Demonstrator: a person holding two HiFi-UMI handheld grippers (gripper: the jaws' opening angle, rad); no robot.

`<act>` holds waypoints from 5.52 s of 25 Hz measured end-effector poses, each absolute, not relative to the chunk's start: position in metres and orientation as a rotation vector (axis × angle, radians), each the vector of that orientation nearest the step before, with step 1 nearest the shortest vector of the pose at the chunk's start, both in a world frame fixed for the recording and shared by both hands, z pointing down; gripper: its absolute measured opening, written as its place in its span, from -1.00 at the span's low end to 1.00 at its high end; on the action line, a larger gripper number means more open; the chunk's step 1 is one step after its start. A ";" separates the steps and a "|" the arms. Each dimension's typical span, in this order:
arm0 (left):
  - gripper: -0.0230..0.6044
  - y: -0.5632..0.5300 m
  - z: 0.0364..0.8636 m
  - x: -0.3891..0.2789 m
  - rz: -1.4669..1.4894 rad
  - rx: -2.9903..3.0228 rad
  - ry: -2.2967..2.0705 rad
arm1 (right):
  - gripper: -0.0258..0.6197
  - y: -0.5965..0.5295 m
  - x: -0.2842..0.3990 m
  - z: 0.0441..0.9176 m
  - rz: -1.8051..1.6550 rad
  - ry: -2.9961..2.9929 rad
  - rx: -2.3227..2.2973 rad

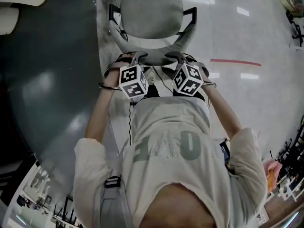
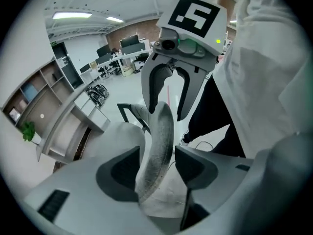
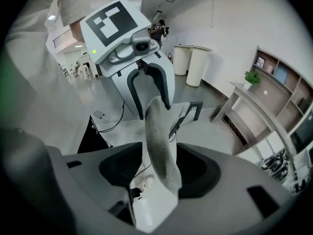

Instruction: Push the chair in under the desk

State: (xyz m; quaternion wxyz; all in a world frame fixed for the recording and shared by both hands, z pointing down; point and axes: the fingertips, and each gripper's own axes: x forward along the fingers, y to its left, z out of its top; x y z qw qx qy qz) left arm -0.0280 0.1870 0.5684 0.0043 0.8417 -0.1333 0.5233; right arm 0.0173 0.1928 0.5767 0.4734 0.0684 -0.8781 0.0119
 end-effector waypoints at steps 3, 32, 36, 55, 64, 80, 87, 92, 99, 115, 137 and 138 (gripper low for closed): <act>-0.20 0.186 0.579 -0.024 1.680 2.633 -0.406 | -0.23 0.191 0.017 0.593 -0.010 -2.102 0.145; -0.37 0.144 0.603 -0.029 1.674 2.461 -0.455 | -0.58 0.148 0.011 0.612 -0.075 -2.008 0.247; -0.37 0.121 0.599 -0.029 1.674 2.463 -0.469 | -0.58 0.126 0.011 0.608 -0.089 -2.015 0.260; -0.37 0.037 0.603 -0.034 1.688 2.471 -0.485 | -0.58 0.041 0.006 0.612 -0.098 -1.994 0.319; -0.37 -0.048 0.605 -0.017 1.682 2.430 -0.580 | -0.57 -0.046 0.024 0.615 -0.127 -1.995 0.304; -0.37 -0.177 0.597 -0.020 1.677 2.351 -0.664 | -0.56 -0.179 0.021 0.605 -0.172 -2.042 0.228; -0.37 -0.238 0.598 -0.037 1.688 2.357 -0.684 | -0.56 -0.238 0.005 0.606 -0.185 -2.052 0.238; -0.37 -0.282 0.595 -0.055 1.688 2.382 -0.671 | -0.56 -0.281 -0.014 0.604 -0.170 -2.055 0.240; -0.36 -0.353 0.595 -0.077 1.696 2.416 -0.622 | -0.56 -0.350 -0.036 0.603 -0.143 -2.068 0.272; -0.34 -0.452 0.590 -0.075 1.653 2.465 -0.617 | -0.54 -0.450 -0.033 0.600 -0.100 -2.024 0.329; -0.33 -0.467 0.589 -0.050 1.642 2.380 -0.669 | -0.53 -0.466 -0.010 0.597 -0.173 -2.076 0.196; -0.33 -0.466 0.590 -0.050 1.642 2.381 -0.669 | -0.53 -0.465 -0.009 0.598 -0.177 -2.077 0.194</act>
